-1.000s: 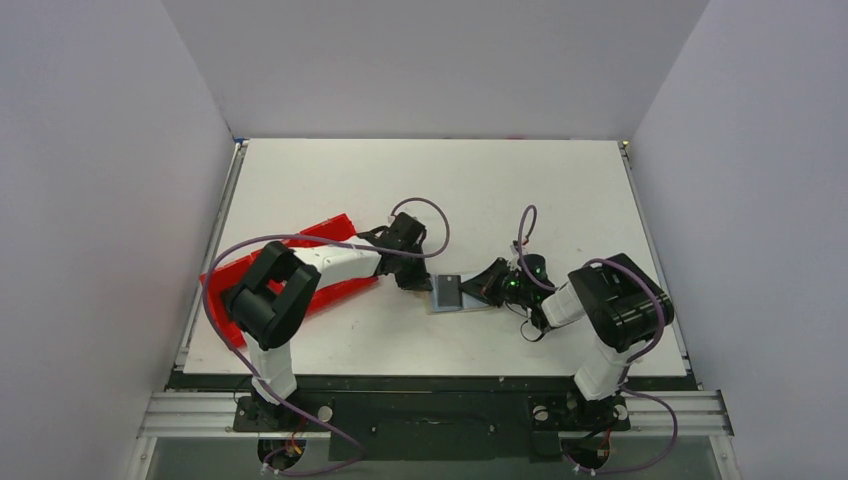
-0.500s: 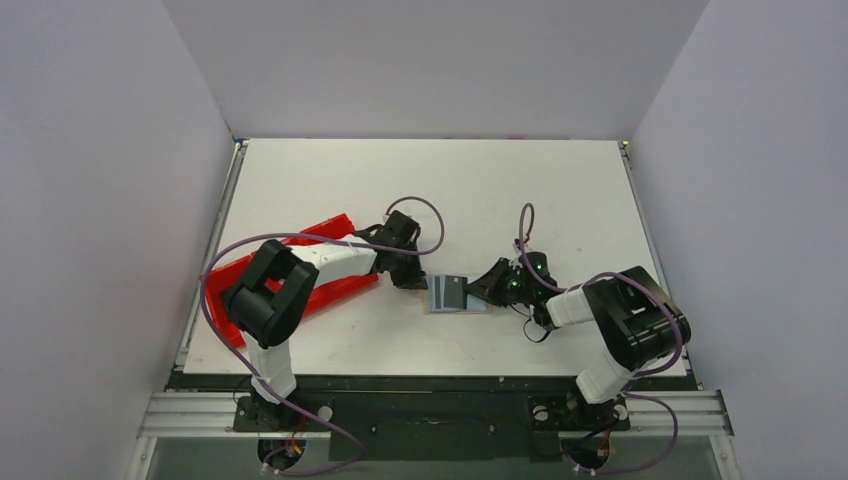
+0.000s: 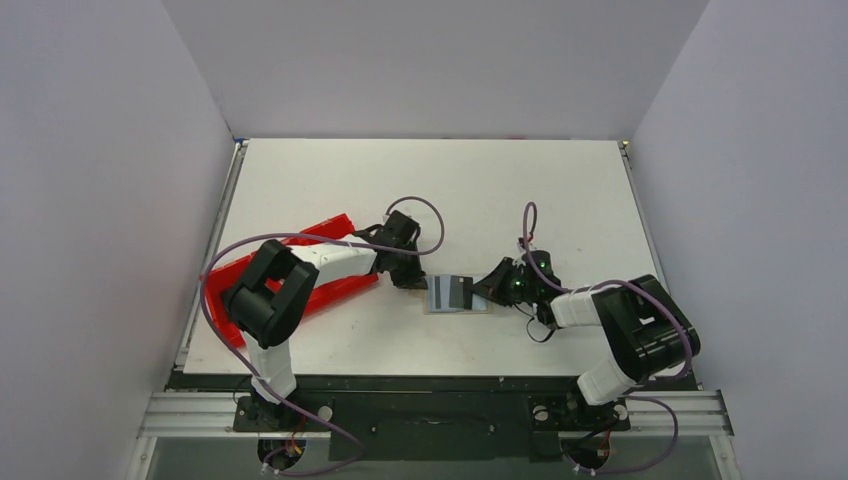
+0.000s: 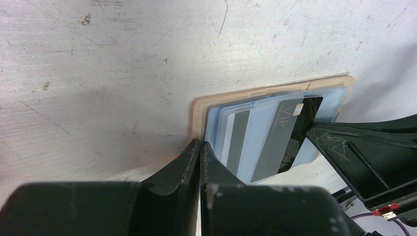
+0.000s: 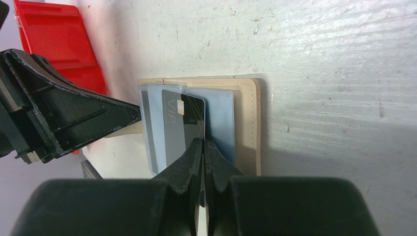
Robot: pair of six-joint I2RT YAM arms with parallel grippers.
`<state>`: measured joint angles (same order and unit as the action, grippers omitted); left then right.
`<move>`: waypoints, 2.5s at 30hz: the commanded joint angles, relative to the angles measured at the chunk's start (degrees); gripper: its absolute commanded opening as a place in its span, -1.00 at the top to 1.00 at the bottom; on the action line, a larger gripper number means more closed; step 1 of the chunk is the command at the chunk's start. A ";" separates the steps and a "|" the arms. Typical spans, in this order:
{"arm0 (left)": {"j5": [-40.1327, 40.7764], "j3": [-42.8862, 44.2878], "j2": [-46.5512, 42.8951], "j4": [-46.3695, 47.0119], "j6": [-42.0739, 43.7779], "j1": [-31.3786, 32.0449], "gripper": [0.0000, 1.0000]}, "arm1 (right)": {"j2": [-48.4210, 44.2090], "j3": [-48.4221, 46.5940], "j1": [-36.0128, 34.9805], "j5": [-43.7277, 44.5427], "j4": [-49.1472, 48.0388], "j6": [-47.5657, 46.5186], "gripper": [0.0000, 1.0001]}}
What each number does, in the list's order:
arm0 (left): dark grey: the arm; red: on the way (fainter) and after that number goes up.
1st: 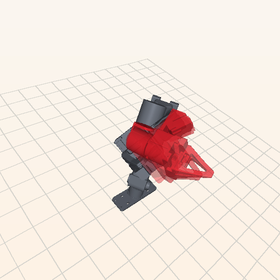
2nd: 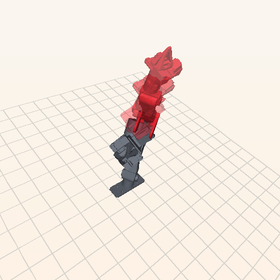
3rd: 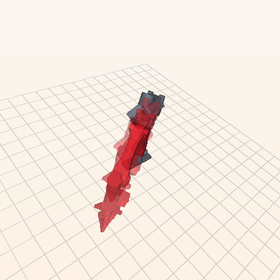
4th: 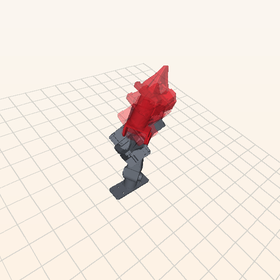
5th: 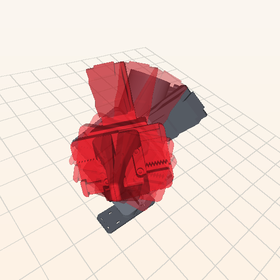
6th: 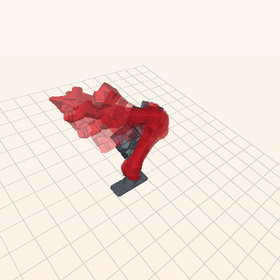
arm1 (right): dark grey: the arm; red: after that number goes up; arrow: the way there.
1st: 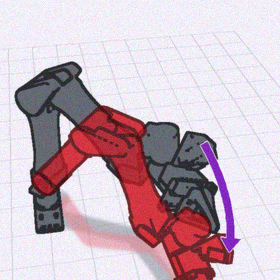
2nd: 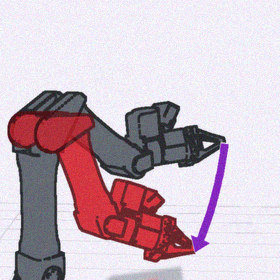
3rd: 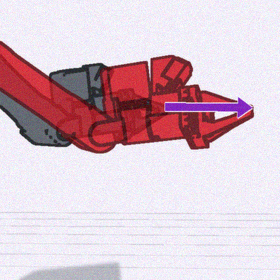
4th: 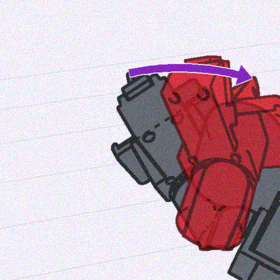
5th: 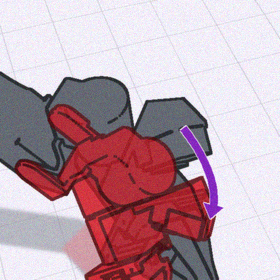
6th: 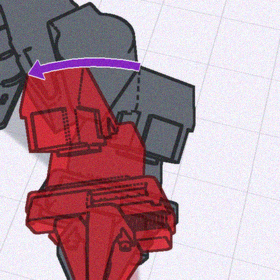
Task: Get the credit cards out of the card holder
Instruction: Remove the credit card from the card holder, then place the credit card in the storage box.
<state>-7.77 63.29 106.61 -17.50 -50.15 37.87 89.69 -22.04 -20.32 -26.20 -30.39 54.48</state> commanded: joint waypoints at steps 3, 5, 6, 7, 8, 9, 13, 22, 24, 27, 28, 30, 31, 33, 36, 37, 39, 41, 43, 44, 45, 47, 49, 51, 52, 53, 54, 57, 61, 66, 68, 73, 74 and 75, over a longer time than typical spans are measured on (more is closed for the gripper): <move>5.95 -2.51 2.64 -6.21 3.20 -1.31 1.00 | -3.84 -1.49 0.73 3.66 5.75 -4.22 1.00; 5.93 -2.48 2.64 -6.11 3.29 -1.30 1.00 | -4.61 -1.47 0.98 3.77 6.65 -4.64 1.00; 5.93 -2.43 2.58 -6.13 3.34 -1.30 1.00 | -4.83 -1.43 1.16 3.91 7.25 -4.77 1.00; 5.92 -2.41 2.56 -6.08 3.40 -1.33 1.00 | -5.41 -1.47 1.24 4.02 7.62 -5.03 1.00; 5.92 -2.35 2.49 -6.02 3.40 -1.32 1.00 | -5.72 -1.44 1.42 4.22 8.17 -5.14 1.00; 5.92 -2.31 2.43 -5.96 3.48 -1.33 1.00 | -6.38 -1.43 1.46 4.26 8.52 -5.34 1.00; 5.92 -2.02 2.18 -5.99 3.67 -1.26 1.00 | -8.53 -1.47 1.87 4.91 11.21 -6.11 1.00; 5.62 -0.06 1.62 -6.23 4.46 -0.60 1.00 | -14.14 -2.01 3.07 5.88 16.83 -7.81 1.00; 5.68 0.57 1.51 -6.43 4.68 -0.34 1.00 | -15.65 -2.37 3.34 6.33 18.51 -8.42 1.00; 5.52 1.58 1.42 -6.66 4.94 -0.05 1.00 | -17.43 -2.94 3.70 6.85 21.19 -8.99 1.00; 5.46 2.04 1.33 -6.78 5.00 -0.02 1.00 | -18.17 -3.06 3.75 6.90 21.57 -9.16 1.00; 5.22 2.95 1.15 -7.03 5.24 0.13 1.00 | -18.98 -3.46 3.78 6.86 22.49 -9.24 1.00; 5.04 3.61 0.99 -7.07 5.42 0.16 1.00 | -19.18 -3.82 3.79 6.69 22.95 -9.23 1.00; 4.70 4.54 0.48 -7.34 5.67 0.25 1.00 | -19.69 -4.31 3.87 6.27 23.42 -9.06 1.00; 4.01 5.98 -0.68 -7.78 5.84 0.25 0.97 | -20.57 -5.37 3.94 5.84 24.47 -8.75 1.00; 3.69 6.72 -1.51 -8.05 5.89 0.27 0.91 | -20.81 -5.59 3.91 5.66 24.80 -8.72 1.00; 3.15 7.88 -3.07 -8.21 5.88 0.28 0.76 | -21.46 -6.35 3.88 5.34 25.64 -8.65 1.00; 2.46 8.94 -5.01 -8.28 6.00 0.33 0.59 | -22.28 -7.20 3.86 4.83 26.55 -8.54 1.00; 1.42 9.79 -6.96 -8.13 6.03 0.26 0.39 | -22.97 -8.09 3.88 4.33 27.31 -8.22 1.00; 0.60 9.95 -7.57 -7.97 5.96 0.16 0.34 | -23.20 -8.56 3.88 4.01 27.67 -8.02 1.00; 0.14 10.15 -8.90 -7.48 5.86 0.09 0.32 | -23.56 -8.82 3.88 3.76 27.75 -7.62 1.00; -2.96 9.06 -10.80 -4.98 4.87 -1.22 0.27 | -23.86 -9.56 3.88 2.85 27.72 -6.75 1.00; -8.08 6.04 -13.23 0.66 3.04 -2.85 0.22 | -24.20 -10.24 3.88 1.94 27.40 -5.78 1.00; -13.50 2.54 -15.67 7.29 -0.33 -4.64 0.18 | -24.26 -11.19 3.88 0.72 26.84 -4.70 1.00; -16.38 0.61 -17.05 9.28 -1.02 -5.17 0.17 | -24.37 -11.36 3.88 -0.19 26.25 -4.23 1.00; -17.49 -0.09 -17.71 12.15 -2.10 -6.16 0.15 | -24.49 -11.71 3.88 -0.62 25.86 -3.38 1.00; -19.77 -1.26 -18.57 13.46 -2.43 -6.59 0.14 | -24.53 -11.88 3.88 -1.47 25.06 -2.87 1.00; -23.02 -2.80 -19.74 17.57 -3.66 -8.50 0.11 | -24.76 -12.71 3.86 -3.59 22.21 0.10 1.00; -28.91 -6.10 -20.28 26.01 -7.33 -10.20 0.10 | -24.66 -13.29 3.83 -7.62 17.43 4.73 1.00; -32.28 -7.62 -20.22 30.48 -9.09 -10.44 0.10 | -24.16 -13.15 3.77 -10.79 10.99 10.96 1.00; -33.41 -8.04 -19.95 32.47 -9.99 -10.44 0.10 | -23.79 -13.34 3.60 -11.72 8.88 12.77 1.00; -36.63 -10.02 -18.56 40.96 -15.60 -10.38 0.10 | -23.22 -13.18 3.12 -12.95 4.24 15.85 1.00; -36.71 -10.20 -18.42 41.86 -16.14 -10.36 0.10 | -23.30 -13.02 2.97 -13.06 3.22 16.67 1.00; -36.81 -10.38 -18.31 42.20 -16.35 -10.36 0.10 | -23.32 -12.98 2.90 -13.12 2.88 17.04 1.00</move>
<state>-41.17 53.47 88.44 15.11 -62.76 27.68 66.74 -32.91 -16.95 -37.43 -20.01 67.79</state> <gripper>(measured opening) 0.451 0.002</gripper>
